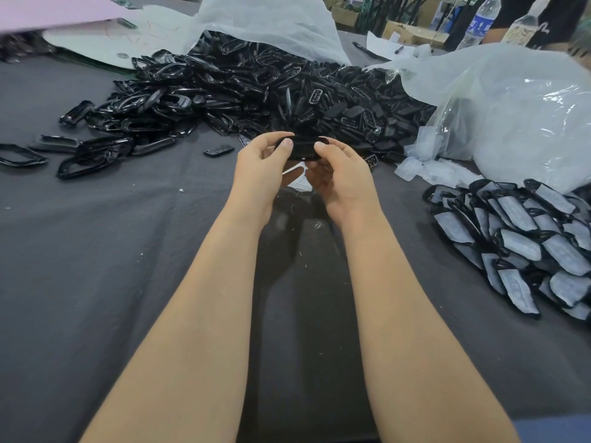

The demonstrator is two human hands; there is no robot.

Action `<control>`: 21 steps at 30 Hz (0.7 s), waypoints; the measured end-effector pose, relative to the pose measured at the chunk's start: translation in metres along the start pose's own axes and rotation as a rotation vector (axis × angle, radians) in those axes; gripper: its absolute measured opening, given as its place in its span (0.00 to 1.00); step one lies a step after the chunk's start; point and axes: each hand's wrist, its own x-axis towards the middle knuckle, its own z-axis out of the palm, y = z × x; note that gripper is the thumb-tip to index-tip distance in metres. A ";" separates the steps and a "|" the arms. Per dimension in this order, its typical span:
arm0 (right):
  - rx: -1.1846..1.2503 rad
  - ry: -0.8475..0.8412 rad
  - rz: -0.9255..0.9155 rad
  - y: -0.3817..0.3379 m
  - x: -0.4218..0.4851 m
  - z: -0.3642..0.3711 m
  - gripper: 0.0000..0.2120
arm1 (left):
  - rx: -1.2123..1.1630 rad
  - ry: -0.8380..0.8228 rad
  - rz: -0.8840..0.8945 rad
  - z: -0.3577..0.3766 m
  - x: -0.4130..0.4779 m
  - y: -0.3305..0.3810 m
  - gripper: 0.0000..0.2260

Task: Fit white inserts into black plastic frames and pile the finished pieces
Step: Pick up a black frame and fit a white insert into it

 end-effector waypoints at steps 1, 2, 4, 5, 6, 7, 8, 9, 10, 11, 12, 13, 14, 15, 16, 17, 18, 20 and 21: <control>0.016 -0.013 0.019 0.000 0.000 0.000 0.06 | -0.055 -0.019 -0.026 -0.001 0.000 0.001 0.06; 0.010 -0.020 0.025 0.000 0.000 -0.001 0.06 | -0.090 -0.031 -0.043 -0.001 -0.001 0.001 0.06; -0.078 -0.004 -0.014 0.001 0.001 -0.002 0.06 | -0.103 -0.022 -0.041 -0.001 0.000 0.000 0.06; -0.155 0.021 -0.057 0.001 0.001 -0.002 0.06 | -0.073 -0.003 -0.020 -0.001 0.000 -0.001 0.06; -0.234 0.049 -0.105 0.002 0.001 -0.002 0.07 | -0.011 0.020 0.013 0.000 0.000 -0.002 0.06; -0.298 0.072 -0.149 0.002 0.002 -0.002 0.07 | 0.075 0.039 0.052 0.000 0.001 -0.003 0.06; -0.343 0.087 -0.183 0.003 0.002 -0.002 0.07 | 0.168 0.052 0.089 0.000 0.001 -0.005 0.06; -0.379 0.099 -0.208 0.005 0.003 -0.003 0.06 | 0.252 0.054 0.117 0.000 0.001 -0.006 0.05; -0.415 0.110 -0.230 0.006 0.003 -0.003 0.05 | 0.321 0.050 0.133 0.000 0.001 -0.007 0.05; -0.448 0.118 -0.249 0.007 0.003 -0.004 0.05 | 0.374 0.046 0.142 0.000 0.000 -0.007 0.06; -0.472 0.123 -0.264 0.009 0.003 -0.005 0.05 | 0.421 0.044 0.151 0.000 -0.001 -0.008 0.06; -0.490 0.126 -0.280 0.009 0.003 -0.005 0.05 | 0.466 0.046 0.162 0.000 -0.001 -0.007 0.06; -0.512 0.131 -0.298 0.010 0.003 -0.005 0.05 | 0.504 0.050 0.176 0.000 -0.002 -0.007 0.06; -0.536 0.134 -0.318 0.010 0.002 -0.005 0.05 | 0.530 0.055 0.190 0.000 -0.002 -0.007 0.06; -0.563 0.135 -0.339 0.011 0.002 -0.004 0.05 | 0.547 0.062 0.203 0.000 -0.003 -0.006 0.06; -0.590 0.133 -0.357 0.011 0.002 -0.004 0.05 | 0.561 0.070 0.214 0.001 -0.003 -0.006 0.06; -0.617 0.130 -0.370 0.011 0.002 -0.004 0.04 | 0.572 0.079 0.224 0.001 -0.003 -0.006 0.06; -0.658 0.121 -0.378 0.012 0.002 -0.005 0.04 | 0.577 0.089 0.238 0.001 -0.003 -0.007 0.06; -0.664 0.116 -0.374 0.012 0.002 -0.005 0.04 | 0.573 0.088 0.238 0.001 -0.003 -0.007 0.06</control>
